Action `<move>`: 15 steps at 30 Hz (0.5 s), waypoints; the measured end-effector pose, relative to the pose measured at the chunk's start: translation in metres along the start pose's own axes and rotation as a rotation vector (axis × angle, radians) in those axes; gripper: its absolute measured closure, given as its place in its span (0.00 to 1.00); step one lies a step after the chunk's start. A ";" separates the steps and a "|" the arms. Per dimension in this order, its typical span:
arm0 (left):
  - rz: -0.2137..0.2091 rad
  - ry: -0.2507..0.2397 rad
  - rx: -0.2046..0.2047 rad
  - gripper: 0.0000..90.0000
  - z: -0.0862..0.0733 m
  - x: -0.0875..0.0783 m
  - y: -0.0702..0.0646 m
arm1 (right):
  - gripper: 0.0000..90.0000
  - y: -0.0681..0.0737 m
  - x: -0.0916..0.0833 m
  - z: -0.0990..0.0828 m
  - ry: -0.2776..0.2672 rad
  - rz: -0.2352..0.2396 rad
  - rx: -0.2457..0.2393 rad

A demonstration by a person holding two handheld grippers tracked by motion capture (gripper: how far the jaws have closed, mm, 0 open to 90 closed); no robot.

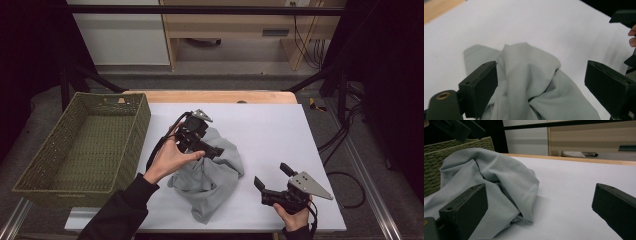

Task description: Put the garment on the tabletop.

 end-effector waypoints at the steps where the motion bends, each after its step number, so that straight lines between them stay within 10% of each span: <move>1: 0.000 0.000 0.000 0.11 0.000 0.000 0.000 | 0.01 0.000 0.000 0.000 0.000 0.000 0.000; 15: 0.021 -0.298 -0.036 0.10 -0.049 -0.026 0.006 | 0.00 0.000 -0.001 0.001 -0.004 -0.001 0.013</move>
Point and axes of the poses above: each handheld gripper's, and its own axes: x roughly forward along the jaws, z roughly out of its top, y roughly to its left, the point moved 2 cm from there along x, roughly forward along the jaws
